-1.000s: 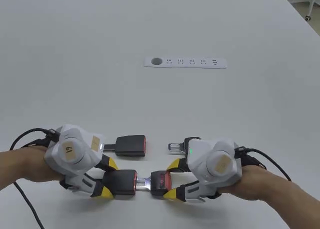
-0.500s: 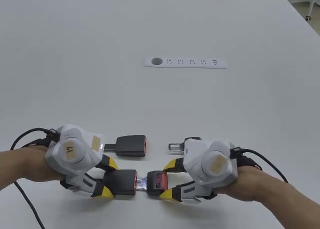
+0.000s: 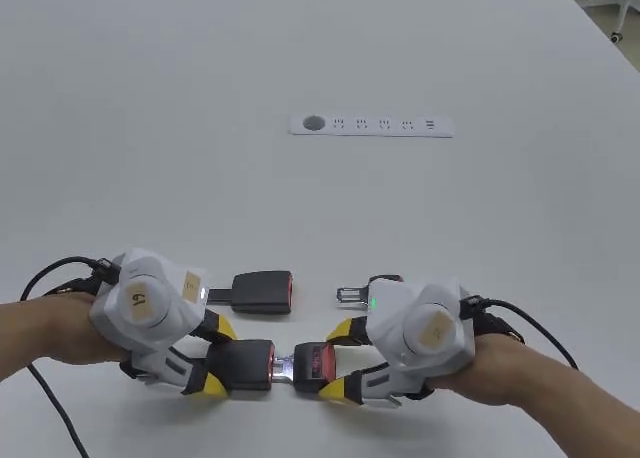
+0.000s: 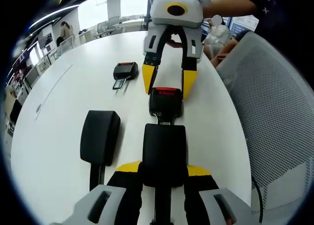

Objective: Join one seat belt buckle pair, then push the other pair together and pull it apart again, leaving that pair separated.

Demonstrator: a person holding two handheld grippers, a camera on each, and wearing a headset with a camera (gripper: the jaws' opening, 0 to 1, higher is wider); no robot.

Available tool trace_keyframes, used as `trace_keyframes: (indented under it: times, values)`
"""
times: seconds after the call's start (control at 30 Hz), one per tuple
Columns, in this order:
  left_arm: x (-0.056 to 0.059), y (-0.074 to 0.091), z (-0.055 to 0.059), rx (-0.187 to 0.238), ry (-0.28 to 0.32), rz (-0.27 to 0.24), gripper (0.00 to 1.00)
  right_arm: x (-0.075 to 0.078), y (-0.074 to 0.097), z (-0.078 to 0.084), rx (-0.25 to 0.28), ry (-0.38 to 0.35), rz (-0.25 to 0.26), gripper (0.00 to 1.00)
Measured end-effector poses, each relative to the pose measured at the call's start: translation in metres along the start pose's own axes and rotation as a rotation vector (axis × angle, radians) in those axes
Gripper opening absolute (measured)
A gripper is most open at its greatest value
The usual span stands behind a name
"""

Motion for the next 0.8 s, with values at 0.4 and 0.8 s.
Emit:
trace_keyframes:
  times: [0.4, 0.8]
  values:
    - [-0.0014, -0.0006, 0.0017, -0.006, -0.006, -0.002, 0.33, -0.0006, 0.0003, -0.0008, -0.009, -0.012, 0.005, 0.29]
    - [-0.0009, -0.0003, 0.0021, -0.004, -0.002, -0.007, 0.32, -0.0042, -0.0006, -0.0023, -0.037, 0.012, -0.002, 0.28]
Point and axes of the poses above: the centre of the closed fingertips' face, and the gripper's own axes: y roughly backward along the fingers, x roughly to its right, z roughly out of its underside, the point moved 2 cm from there along y, roughly backward along the fingers, and after that the axes turned 5 degrees about -x, right-handed, at the moved point
